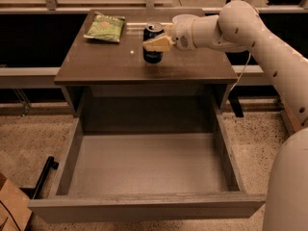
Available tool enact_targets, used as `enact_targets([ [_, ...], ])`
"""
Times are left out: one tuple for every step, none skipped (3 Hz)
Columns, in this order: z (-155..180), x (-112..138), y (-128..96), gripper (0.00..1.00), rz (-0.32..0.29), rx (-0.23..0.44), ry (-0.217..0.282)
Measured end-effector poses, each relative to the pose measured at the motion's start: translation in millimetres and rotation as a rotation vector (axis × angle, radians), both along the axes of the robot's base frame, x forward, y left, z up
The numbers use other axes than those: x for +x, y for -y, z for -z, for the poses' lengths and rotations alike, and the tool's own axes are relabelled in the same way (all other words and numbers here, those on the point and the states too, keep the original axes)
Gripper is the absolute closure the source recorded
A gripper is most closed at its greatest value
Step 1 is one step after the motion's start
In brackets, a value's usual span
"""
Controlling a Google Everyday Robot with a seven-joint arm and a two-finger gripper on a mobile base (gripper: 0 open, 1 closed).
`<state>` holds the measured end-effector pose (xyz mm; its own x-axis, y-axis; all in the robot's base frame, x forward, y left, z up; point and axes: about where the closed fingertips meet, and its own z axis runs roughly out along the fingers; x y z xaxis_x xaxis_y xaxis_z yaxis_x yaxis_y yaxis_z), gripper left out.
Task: Pick pepsi can from top drawer and place on counter
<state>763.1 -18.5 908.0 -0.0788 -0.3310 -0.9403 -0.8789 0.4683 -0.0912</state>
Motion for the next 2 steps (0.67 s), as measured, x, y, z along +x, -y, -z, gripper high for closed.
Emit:
enact_targets([
  [1.2, 0.0, -2.9, 0.06, -0.004, 0.000, -0.002],
  [1.9, 0.0, -4.8, 0.00, -0.007, 0.001, -0.003],
])
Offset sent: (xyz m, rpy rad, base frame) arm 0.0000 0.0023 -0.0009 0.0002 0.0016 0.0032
